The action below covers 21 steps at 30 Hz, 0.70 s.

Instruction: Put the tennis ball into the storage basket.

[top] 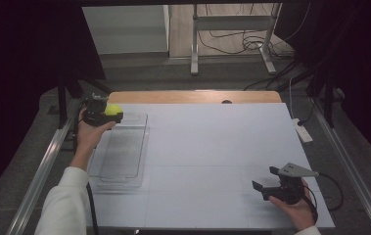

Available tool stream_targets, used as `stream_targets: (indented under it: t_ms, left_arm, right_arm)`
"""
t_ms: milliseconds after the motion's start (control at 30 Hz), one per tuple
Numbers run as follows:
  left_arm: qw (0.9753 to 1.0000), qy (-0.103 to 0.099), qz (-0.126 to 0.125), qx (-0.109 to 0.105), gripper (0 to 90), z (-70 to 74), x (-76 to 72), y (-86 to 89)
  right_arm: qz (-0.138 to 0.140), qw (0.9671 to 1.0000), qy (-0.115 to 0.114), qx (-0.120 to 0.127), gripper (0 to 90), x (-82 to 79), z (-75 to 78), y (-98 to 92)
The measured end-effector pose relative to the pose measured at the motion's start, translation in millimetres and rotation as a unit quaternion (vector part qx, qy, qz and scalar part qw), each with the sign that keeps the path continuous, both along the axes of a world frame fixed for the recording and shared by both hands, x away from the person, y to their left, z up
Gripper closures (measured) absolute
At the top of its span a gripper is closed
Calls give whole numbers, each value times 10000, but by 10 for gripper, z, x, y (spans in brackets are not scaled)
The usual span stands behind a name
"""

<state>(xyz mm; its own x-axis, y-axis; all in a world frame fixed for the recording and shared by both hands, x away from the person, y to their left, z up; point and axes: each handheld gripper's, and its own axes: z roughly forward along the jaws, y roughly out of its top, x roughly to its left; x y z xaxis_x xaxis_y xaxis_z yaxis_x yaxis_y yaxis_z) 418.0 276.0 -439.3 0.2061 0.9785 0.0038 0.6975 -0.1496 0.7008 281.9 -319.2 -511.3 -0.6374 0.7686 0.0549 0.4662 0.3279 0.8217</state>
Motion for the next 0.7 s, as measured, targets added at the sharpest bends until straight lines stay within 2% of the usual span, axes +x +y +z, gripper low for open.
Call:
stream_targets:
  t_ms: [200,700]
  left_arm:
    - [10000,28,24,18,267,-14,7,20]
    - [9996,282,27,87,266,-165,77,-6]
  right_arm:
    - [7,10000,-3,4,93,-2,1,1]
    - [14,10000,-15,6,93,-3,0,3]
